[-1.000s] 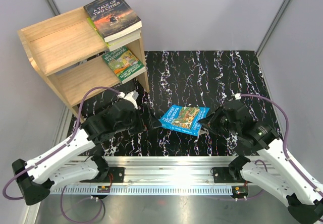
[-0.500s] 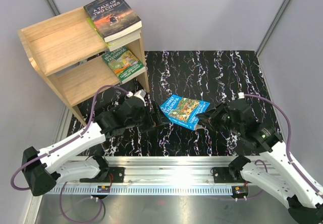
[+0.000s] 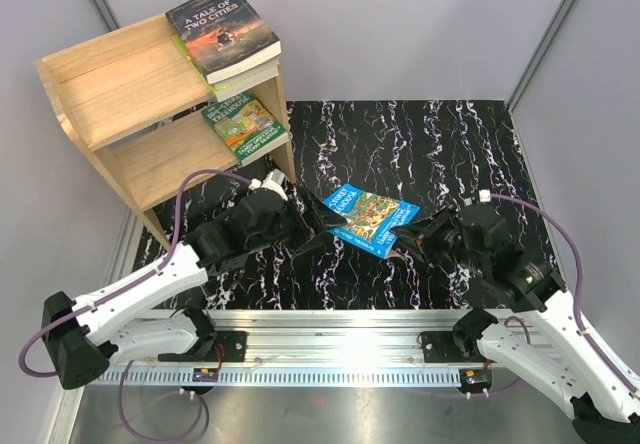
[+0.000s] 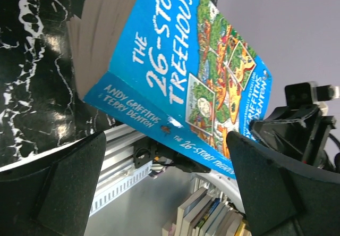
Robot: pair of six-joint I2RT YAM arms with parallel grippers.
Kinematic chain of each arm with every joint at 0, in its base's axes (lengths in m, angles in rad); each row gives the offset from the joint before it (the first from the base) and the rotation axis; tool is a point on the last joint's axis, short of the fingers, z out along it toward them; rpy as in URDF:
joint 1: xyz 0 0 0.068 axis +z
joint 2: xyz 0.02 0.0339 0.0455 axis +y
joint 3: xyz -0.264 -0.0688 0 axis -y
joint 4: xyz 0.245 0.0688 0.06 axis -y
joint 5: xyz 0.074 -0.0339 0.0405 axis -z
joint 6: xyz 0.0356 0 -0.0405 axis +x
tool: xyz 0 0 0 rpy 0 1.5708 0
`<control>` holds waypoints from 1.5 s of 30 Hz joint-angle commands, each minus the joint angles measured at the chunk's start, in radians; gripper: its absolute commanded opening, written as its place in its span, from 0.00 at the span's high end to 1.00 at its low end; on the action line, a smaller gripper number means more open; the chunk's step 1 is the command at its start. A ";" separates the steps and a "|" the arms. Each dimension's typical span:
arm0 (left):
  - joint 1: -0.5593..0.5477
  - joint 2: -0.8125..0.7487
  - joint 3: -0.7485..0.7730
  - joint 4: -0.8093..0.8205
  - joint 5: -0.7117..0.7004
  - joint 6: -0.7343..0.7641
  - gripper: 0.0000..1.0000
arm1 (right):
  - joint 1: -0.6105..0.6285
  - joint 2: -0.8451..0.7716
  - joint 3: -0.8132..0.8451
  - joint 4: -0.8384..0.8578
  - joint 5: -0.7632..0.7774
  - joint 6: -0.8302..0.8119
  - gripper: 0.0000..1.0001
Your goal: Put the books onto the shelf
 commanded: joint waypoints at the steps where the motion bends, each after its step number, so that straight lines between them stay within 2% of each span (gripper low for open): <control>1: -0.006 -0.012 -0.008 0.088 -0.049 -0.048 0.01 | 0.008 -0.004 0.019 0.145 -0.016 0.040 1.00; 8: -0.006 0.059 -0.029 0.111 -0.045 -0.051 0.01 | 0.008 0.010 -0.061 0.355 -0.129 0.096 1.00; 12: -0.006 0.097 0.001 0.109 -0.066 -0.042 0.01 | 0.007 0.036 -0.124 0.543 -0.266 0.140 1.00; 14: -0.006 0.110 0.031 0.115 -0.066 -0.031 0.04 | 0.008 0.042 -0.145 0.576 -0.324 0.143 1.00; 15: -0.008 0.116 0.041 0.118 -0.065 -0.020 0.10 | 0.007 0.039 -0.149 0.582 -0.333 0.142 1.00; 18: -0.008 0.128 0.066 0.134 -0.058 -0.009 0.50 | 0.007 0.001 -0.162 0.559 -0.343 0.137 1.00; 19: -0.008 0.130 0.069 0.134 -0.055 -0.009 0.64 | 0.007 -0.011 -0.167 0.553 -0.340 0.140 1.00; 20: -0.006 0.131 0.074 0.131 -0.055 -0.009 0.92 | 0.008 -0.027 -0.182 0.549 -0.340 0.143 1.00; 21: -0.006 0.133 0.075 0.126 -0.055 -0.009 1.00 | 0.007 -0.052 -0.191 0.547 -0.338 0.154 1.00; 26: -0.006 0.124 0.077 0.126 -0.045 0.011 1.00 | 0.007 -0.149 -0.247 0.478 -0.321 0.182 1.00; 27: -0.008 0.120 0.084 0.120 -0.043 0.021 1.00 | 0.007 -0.166 -0.248 0.446 -0.317 0.180 0.75; 29: -0.008 0.107 0.093 0.108 -0.049 0.030 1.00 | 0.007 -0.210 -0.236 0.345 -0.288 0.174 0.34; 30: -0.006 0.104 0.101 0.089 -0.052 0.041 1.00 | 0.008 -0.226 -0.233 0.313 -0.275 0.174 0.01; 33: -0.006 0.084 0.112 0.063 -0.068 0.055 1.00 | 0.007 -0.281 -0.236 0.245 -0.246 0.183 0.00; 37: -0.006 0.071 0.116 0.058 -0.069 0.055 1.00 | 0.007 -0.304 -0.293 0.298 -0.238 0.221 0.00; 40: -0.005 0.068 0.121 0.060 -0.061 0.050 1.00 | 0.008 -0.249 -0.302 0.363 -0.254 0.226 0.00; 45: -0.006 0.085 0.161 0.057 -0.045 0.076 1.00 | 0.008 -0.053 -0.268 0.430 -0.300 0.142 0.00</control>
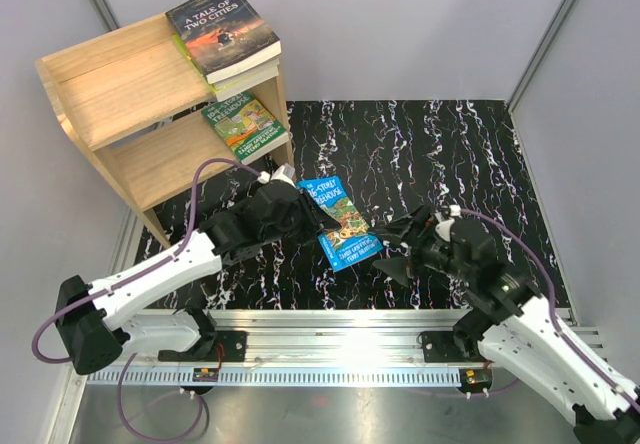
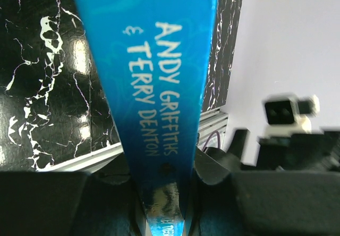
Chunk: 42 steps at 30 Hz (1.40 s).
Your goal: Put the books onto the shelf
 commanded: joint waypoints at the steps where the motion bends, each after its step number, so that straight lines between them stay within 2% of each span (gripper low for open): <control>1: 0.000 -0.020 0.095 0.081 0.014 0.032 1.00 | 0.004 0.108 0.017 0.119 -0.036 -0.044 0.00; 5: -0.001 -0.022 0.100 0.077 0.018 0.027 1.00 | 0.004 0.223 0.001 0.240 -0.055 -0.034 0.00; 10: 0.000 -0.006 0.152 0.089 0.015 0.012 1.00 | 0.004 0.274 -0.060 0.261 -0.073 -0.044 0.00; 14: 0.000 0.034 0.218 0.086 0.017 0.001 1.00 | 0.004 0.232 -0.135 0.332 -0.059 0.022 0.00; 20: -0.001 0.064 0.242 0.178 0.018 -0.086 1.00 | 0.004 0.153 -0.181 0.314 -0.021 0.053 0.00; 26: 0.000 0.064 0.170 0.325 0.061 -0.247 1.00 | 0.004 0.103 -0.206 0.317 0.045 0.093 0.00; 32: -0.003 0.043 0.149 0.365 0.028 -0.315 1.00 | 0.004 0.085 -0.195 0.318 0.093 0.130 0.00; 36: -0.001 0.032 0.167 0.324 -0.003 -0.309 1.00 | 0.002 0.071 -0.190 0.337 0.119 0.140 0.18; 38: -0.001 0.023 0.164 0.302 -0.009 -0.307 1.00 | 0.005 0.060 -0.186 0.327 0.137 0.145 0.39; 40: -0.004 0.011 0.172 0.260 -0.027 -0.298 1.00 | 0.004 0.053 -0.175 0.308 0.158 0.147 0.54; 42: -0.006 0.008 0.179 0.238 -0.035 -0.288 1.00 | 0.004 0.051 -0.170 0.301 0.169 0.147 0.60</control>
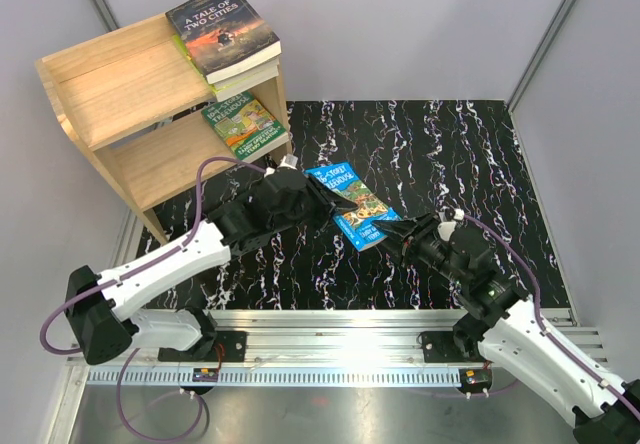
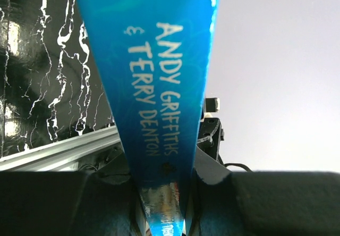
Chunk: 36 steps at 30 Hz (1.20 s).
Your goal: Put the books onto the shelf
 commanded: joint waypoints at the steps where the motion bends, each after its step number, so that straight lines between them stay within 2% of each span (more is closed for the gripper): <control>1: -0.005 -0.077 0.063 0.159 -0.044 -0.032 1.00 | 0.007 0.003 0.015 -0.081 0.033 -0.014 0.64; 3: -0.005 -0.079 0.074 0.137 -0.042 -0.012 1.00 | 0.007 0.003 0.015 -0.084 0.039 -0.014 0.76; 5: -0.009 -0.085 0.077 0.124 -0.036 0.010 1.00 | 0.007 -0.003 0.016 -0.095 0.047 -0.017 0.85; 7: -0.008 -0.092 0.076 0.111 -0.025 0.025 1.00 | 0.006 -0.017 0.025 -0.118 0.062 -0.020 0.90; 9: -0.009 -0.106 0.074 0.084 -0.010 0.060 1.00 | 0.006 -0.032 0.041 -0.145 0.079 -0.020 1.00; 11: -0.008 -0.131 0.070 0.062 0.002 0.115 0.96 | 0.006 -0.058 0.051 -0.191 0.107 -0.024 1.00; 12: -0.009 -0.143 0.065 0.050 0.007 0.134 0.84 | 0.007 -0.071 0.061 -0.208 0.116 -0.027 1.00; 15: -0.011 -0.213 0.037 -0.027 -0.016 0.192 0.72 | 0.006 -0.123 0.082 -0.294 0.136 -0.041 1.00; 18: -0.012 -0.314 -0.004 -0.105 -0.056 0.231 0.66 | 0.007 -0.180 0.102 -0.384 0.176 -0.061 1.00; 19: -0.011 -0.333 -0.016 -0.122 -0.063 0.244 0.60 | 0.006 -0.200 0.110 -0.430 0.188 -0.067 1.00; 22: -0.012 -0.390 0.008 -0.232 -0.099 0.344 0.48 | 0.006 -0.215 0.143 -0.509 0.199 -0.110 1.00; 24: -0.014 -0.415 0.060 -0.374 -0.154 0.436 0.41 | 0.007 -0.209 0.183 -0.549 0.196 -0.164 1.00; 26: -0.015 -0.465 0.086 -0.505 -0.195 0.496 0.35 | 0.007 -0.177 0.220 -0.616 0.181 -0.245 1.00; 28: -0.014 -0.503 0.105 -0.568 -0.240 0.525 0.33 | 0.007 -0.120 0.278 -0.667 0.155 -0.303 1.00; 30: -0.014 -0.548 0.123 -0.654 -0.269 0.557 0.30 | 0.007 -0.070 0.330 -0.665 0.144 -0.388 1.00; 31: -0.014 -0.557 0.134 -0.675 -0.277 0.573 0.29 | 0.006 -0.010 0.347 -0.643 0.083 -0.415 1.00; 32: -0.014 -0.571 0.145 -0.721 -0.284 0.600 0.24 | 0.007 0.025 0.361 -0.618 0.056 -0.466 1.00; 34: -0.014 -0.579 0.190 -0.746 -0.292 0.651 0.04 | 0.007 0.145 0.412 -0.534 -0.029 -0.510 1.00; 36: -0.014 -0.580 0.237 -0.758 -0.303 0.752 0.01 | 0.013 0.228 0.476 -0.474 -0.080 -0.575 1.00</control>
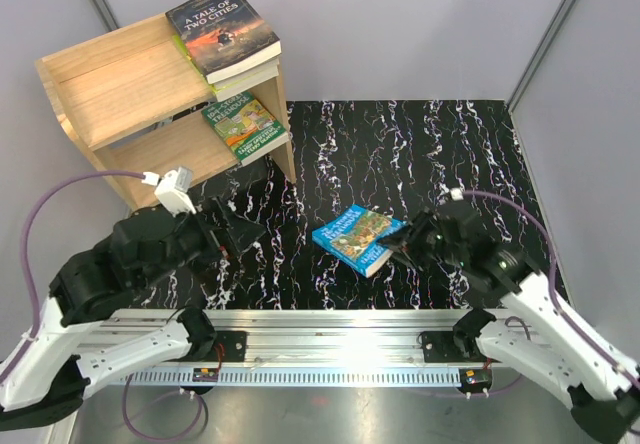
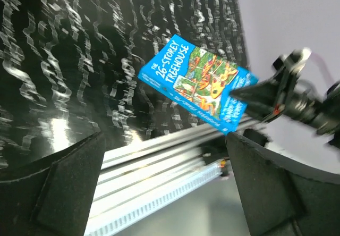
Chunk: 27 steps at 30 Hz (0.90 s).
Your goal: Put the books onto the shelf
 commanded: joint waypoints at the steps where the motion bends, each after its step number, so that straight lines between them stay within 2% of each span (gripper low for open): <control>1: 0.000 -0.003 0.144 -0.067 -0.072 0.216 0.01 | 0.014 0.158 0.134 0.241 -0.132 -0.154 1.00; 3: 0.000 0.021 0.213 -0.083 -0.112 0.267 0.01 | 0.051 0.209 0.206 0.289 -0.131 -0.201 1.00; 7: -0.002 0.092 0.469 -0.155 -0.187 0.371 0.01 | 0.068 0.352 0.285 0.462 -0.229 -0.205 1.00; 11: -0.002 0.130 0.597 -0.205 -0.246 0.411 0.01 | 0.103 0.467 0.378 0.533 -0.263 -0.197 1.00; 19: -0.002 0.147 0.641 -0.248 -0.270 0.405 0.01 | 0.121 0.683 0.575 0.754 -0.355 -0.166 1.00; 27: -0.002 0.153 0.634 -0.239 -0.272 0.382 0.01 | 0.121 0.899 0.782 0.782 -0.344 -0.157 1.00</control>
